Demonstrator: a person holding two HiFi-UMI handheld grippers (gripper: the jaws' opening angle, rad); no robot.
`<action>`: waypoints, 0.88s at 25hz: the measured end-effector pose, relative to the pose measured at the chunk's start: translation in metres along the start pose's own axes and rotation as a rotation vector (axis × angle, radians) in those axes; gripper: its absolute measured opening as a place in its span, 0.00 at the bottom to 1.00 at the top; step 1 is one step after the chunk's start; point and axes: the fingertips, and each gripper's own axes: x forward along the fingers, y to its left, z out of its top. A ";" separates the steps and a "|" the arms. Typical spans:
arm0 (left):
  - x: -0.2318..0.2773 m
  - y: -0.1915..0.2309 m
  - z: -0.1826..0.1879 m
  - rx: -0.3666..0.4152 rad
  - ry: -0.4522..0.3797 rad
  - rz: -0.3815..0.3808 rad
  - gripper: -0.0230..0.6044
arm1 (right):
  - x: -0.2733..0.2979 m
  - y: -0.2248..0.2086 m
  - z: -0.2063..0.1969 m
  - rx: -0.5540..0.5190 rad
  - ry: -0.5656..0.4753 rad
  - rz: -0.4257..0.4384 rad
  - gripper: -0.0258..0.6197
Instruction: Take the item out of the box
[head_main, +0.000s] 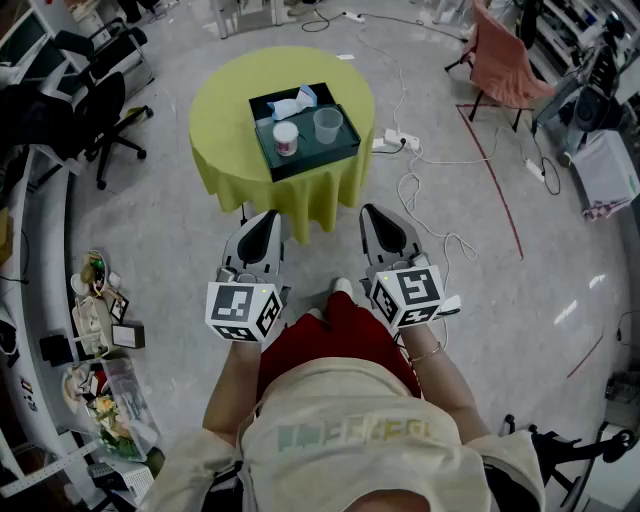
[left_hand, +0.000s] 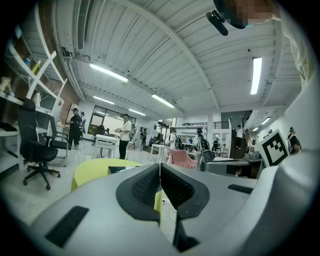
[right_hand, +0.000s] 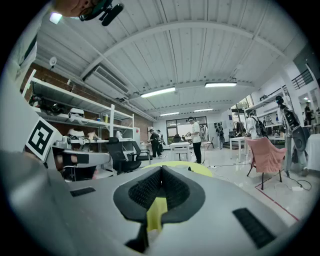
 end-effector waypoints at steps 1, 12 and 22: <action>0.000 0.000 0.001 0.000 0.001 -0.001 0.08 | -0.001 -0.001 0.001 0.003 -0.003 -0.003 0.09; -0.003 0.008 0.009 0.026 0.000 0.016 0.08 | -0.002 -0.012 0.012 0.031 -0.024 -0.020 0.10; -0.007 0.020 0.005 0.016 -0.002 0.017 0.08 | 0.004 -0.018 0.008 0.024 0.004 -0.065 0.10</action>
